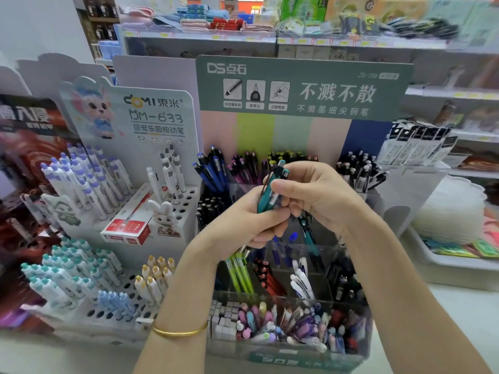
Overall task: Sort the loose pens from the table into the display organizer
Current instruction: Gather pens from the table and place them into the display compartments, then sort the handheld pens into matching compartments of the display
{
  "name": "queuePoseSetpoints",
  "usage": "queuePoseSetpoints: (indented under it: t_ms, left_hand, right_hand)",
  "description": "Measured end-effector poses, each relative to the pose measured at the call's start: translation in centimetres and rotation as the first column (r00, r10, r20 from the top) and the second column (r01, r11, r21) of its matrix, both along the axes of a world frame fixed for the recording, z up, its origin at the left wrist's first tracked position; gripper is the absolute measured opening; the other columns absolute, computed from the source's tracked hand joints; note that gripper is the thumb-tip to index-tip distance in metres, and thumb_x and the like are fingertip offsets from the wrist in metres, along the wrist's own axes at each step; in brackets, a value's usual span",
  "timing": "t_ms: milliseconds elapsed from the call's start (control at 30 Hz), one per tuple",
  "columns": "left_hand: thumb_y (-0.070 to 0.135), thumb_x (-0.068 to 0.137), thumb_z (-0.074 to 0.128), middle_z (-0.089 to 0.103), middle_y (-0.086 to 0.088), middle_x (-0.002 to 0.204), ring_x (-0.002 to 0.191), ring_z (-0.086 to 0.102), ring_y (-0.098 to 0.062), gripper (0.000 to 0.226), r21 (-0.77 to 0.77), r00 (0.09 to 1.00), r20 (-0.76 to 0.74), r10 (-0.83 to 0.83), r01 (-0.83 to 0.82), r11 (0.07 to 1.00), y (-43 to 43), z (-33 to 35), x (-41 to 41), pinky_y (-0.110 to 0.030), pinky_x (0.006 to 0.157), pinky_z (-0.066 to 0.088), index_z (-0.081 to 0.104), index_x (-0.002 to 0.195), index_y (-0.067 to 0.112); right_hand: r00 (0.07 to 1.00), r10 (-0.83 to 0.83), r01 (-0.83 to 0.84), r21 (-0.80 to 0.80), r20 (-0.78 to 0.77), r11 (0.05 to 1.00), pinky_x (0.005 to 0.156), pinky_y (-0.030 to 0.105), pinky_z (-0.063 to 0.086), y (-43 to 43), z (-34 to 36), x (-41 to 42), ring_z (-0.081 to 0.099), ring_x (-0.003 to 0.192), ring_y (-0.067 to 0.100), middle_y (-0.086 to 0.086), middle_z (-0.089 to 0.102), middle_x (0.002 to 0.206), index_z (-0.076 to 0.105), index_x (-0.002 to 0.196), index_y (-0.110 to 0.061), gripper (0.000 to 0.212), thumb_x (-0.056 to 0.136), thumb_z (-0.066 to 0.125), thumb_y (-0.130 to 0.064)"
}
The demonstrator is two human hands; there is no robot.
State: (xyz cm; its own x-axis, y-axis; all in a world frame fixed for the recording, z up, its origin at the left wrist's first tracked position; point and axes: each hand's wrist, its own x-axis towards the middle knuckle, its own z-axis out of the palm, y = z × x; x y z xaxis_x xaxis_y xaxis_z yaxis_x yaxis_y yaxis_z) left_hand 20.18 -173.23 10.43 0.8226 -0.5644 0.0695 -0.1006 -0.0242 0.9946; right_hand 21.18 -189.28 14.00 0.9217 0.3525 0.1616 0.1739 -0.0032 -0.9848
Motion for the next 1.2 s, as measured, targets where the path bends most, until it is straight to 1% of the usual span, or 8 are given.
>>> queuePoseSetpoints:
  t_ms: [233,333,500,600,700,833,967,1200]
  left_hand:
    - [0.018,0.099,0.053,0.070,-0.005,0.092,0.057,0.054,-0.010,0.032,0.128,0.975,-0.061,0.213,-0.204,0.971,-3.0,-1.7,-0.3,-0.023,0.050,0.045,0.045,0.129,0.020]
    - [0.016,0.099,0.052,0.070,-0.005,0.095,0.055,0.054,-0.009,0.034,0.084,0.953,-0.078,0.294,-0.288,0.954,-3.5,-2.1,-0.3,-0.023,0.050,0.044,0.045,0.133,0.018]
    - [0.007,0.096,0.053,0.069,-0.002,0.084,0.051,0.051,-0.009,0.032,-0.009,0.931,-0.110,0.348,-0.351,0.936,-3.8,-2.8,-0.8,-0.023,0.047,0.041,0.049,0.125,0.020]
    - [0.006,0.096,0.052,0.069,-0.001,0.082,0.052,0.051,-0.009,0.030,-0.028,0.927,-0.113,0.359,-0.364,0.931,-3.5,-3.2,-1.1,-0.024,0.048,0.041,0.050,0.120,0.023]
    - [0.005,0.096,0.052,0.069,0.000,0.080,0.052,0.051,-0.009,0.029,-0.050,0.931,-0.129,0.341,-0.350,0.935,-3.0,-3.6,-1.5,-0.024,0.048,0.041,0.051,0.118,0.025]
    - [0.005,0.097,0.052,0.068,0.002,0.077,0.053,0.051,-0.009,0.028,-0.095,0.936,-0.161,0.313,-0.331,0.939,-2.8,-4.2,-2.1,-0.022,0.046,0.041,0.052,0.117,0.025]
    - [0.005,0.098,0.050,0.067,0.000,0.078,0.053,0.050,-0.010,0.026,-0.131,0.948,-0.165,0.272,-0.294,0.947,-3.9,-4.3,-3.1,-0.021,0.046,0.040,0.055,0.117,0.021]
    - [0.002,0.096,0.051,0.065,0.000,0.073,0.050,0.048,-0.009,0.024,-0.154,0.980,-0.176,0.094,-0.122,0.980,-13.2,-5.1,-7.2,-0.020,0.044,0.037,0.059,0.113,0.016]
  right_hand:
    - [0.723,-0.590,0.653,-0.076,0.359,0.754,0.046,0.018,0.047,-6.6,0.6,-4.4,0.053,0.042,0.008,0.000,0.062,0.057,0.065,0.079,-0.016,0.013,0.087,0.068,-0.006]
    - [0.686,-0.572,0.709,-0.236,0.450,0.665,0.050,0.016,0.047,-5.2,-1.2,-4.9,0.059,0.050,0.007,-0.002,0.061,0.067,0.065,0.086,-0.015,0.005,0.087,0.069,-0.011]
    - [0.741,-0.426,0.669,-0.626,0.519,0.401,0.088,0.032,0.042,-2.7,-4.3,-2.5,0.059,0.101,0.027,0.008,0.061,0.108,0.064,0.110,-0.006,0.024,0.090,0.063,-0.020]
    - [0.804,-0.319,0.570,-0.803,0.502,0.173,0.072,0.037,0.044,-1.9,-5.1,-1.5,0.058,0.097,0.031,0.007,0.057,0.092,0.057,0.087,-0.009,0.010,0.091,0.061,-0.017]
    - [0.831,-0.261,0.515,-0.857,0.492,0.025,0.057,0.032,0.032,-1.4,-5.8,-0.9,0.057,0.083,0.031,0.000,0.039,0.070,0.035,0.065,-0.011,0.035,0.089,0.060,-0.005]
    - [0.837,-0.335,0.527,-0.800,0.432,0.287,0.071,0.037,0.049,-2.4,-5.0,-1.3,0.058,0.093,0.030,0.007,0.054,0.097,0.051,0.106,-0.008,0.031,0.083,0.071,-0.011]
    - [0.776,-0.496,0.631,-0.499,0.390,0.594,0.056,0.026,0.056,-4.5,-4.3,-4.5,0.061,0.071,0.020,0.004,0.054,0.086,0.051,0.098,-0.015,0.026,0.084,0.068,-0.001]
    - [0.708,-0.656,0.705,-0.327,0.263,0.629,0.049,0.033,0.054,-13.4,-7.5,-11.8,0.064,0.059,0.017,0.002,0.061,0.075,0.059,0.089,-0.012,0.011,0.088,0.061,-0.001]
